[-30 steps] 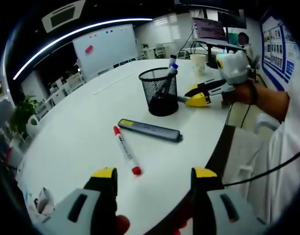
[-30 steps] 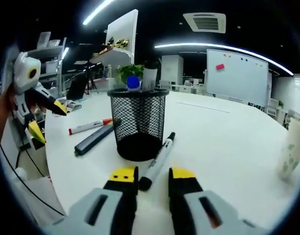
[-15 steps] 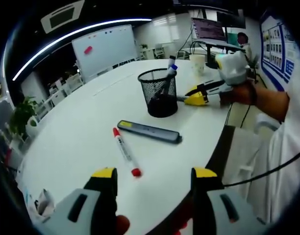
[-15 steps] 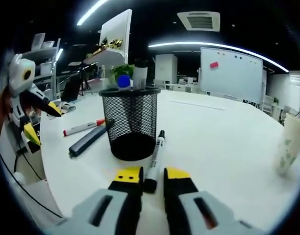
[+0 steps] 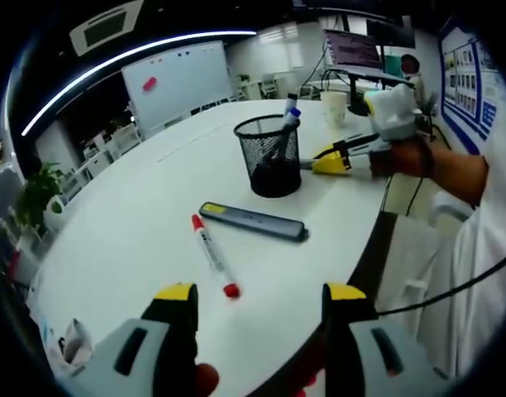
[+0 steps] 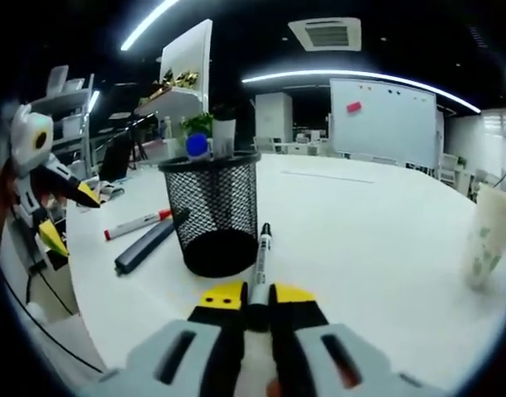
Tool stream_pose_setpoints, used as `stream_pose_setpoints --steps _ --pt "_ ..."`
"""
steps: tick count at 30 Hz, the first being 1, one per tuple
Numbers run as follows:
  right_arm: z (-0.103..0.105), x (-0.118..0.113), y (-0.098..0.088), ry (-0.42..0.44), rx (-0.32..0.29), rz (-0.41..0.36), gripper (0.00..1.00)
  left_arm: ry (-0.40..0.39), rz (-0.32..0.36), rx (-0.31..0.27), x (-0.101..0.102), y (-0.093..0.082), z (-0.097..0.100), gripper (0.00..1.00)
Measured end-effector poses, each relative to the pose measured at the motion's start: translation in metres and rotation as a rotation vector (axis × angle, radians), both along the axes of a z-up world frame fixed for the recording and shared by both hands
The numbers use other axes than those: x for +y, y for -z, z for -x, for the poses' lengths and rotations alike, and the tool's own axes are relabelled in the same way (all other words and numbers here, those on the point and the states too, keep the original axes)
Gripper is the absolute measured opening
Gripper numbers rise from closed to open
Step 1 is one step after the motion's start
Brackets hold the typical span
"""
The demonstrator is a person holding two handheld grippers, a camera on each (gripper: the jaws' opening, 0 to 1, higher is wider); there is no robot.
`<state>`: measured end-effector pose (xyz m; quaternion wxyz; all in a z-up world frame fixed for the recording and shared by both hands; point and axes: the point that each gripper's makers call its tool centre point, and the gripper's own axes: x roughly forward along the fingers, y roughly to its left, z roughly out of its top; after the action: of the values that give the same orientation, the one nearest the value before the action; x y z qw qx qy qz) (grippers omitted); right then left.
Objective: Place the scattered laser pointers and whiteboard markers into the pen holder and stack the scattered paper cups together
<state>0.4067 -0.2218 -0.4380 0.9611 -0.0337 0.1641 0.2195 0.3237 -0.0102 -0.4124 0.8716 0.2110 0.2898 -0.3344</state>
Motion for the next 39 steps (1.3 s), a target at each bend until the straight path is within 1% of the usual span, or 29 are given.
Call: stream_pose_setpoints --steps 9,12,16,22,26,33,39 --pt "0.0 -0.002 -0.006 0.01 -0.025 -0.015 0.12 0.005 0.0 0.002 -0.001 0.001 0.0 0.6" --pt "0.001 -0.003 -0.012 0.008 -0.051 -0.015 0.11 0.005 0.002 0.0 -0.002 0.001 -0.001 0.6" --pt "-0.001 -0.003 -0.018 0.009 -0.062 -0.035 0.11 0.009 0.003 -0.001 -0.003 0.0 -0.001 0.6" --pt "-0.002 -0.001 -0.026 -0.002 -0.094 -0.028 0.11 0.01 0.0 -0.001 -0.003 0.0 -0.001 0.6" --pt "-0.002 -0.003 -0.037 0.014 -0.127 -0.072 0.11 0.01 0.001 -0.003 -0.003 -0.001 -0.001 0.6" --pt "-0.001 -0.002 -0.05 0.004 -0.182 -0.075 0.11 0.015 -0.004 -0.001 -0.004 0.0 -0.001 0.6" --pt "-0.002 -0.007 -0.064 0.023 -0.238 -0.095 0.11 0.017 -0.003 -0.001 -0.004 -0.001 -0.001 0.6"
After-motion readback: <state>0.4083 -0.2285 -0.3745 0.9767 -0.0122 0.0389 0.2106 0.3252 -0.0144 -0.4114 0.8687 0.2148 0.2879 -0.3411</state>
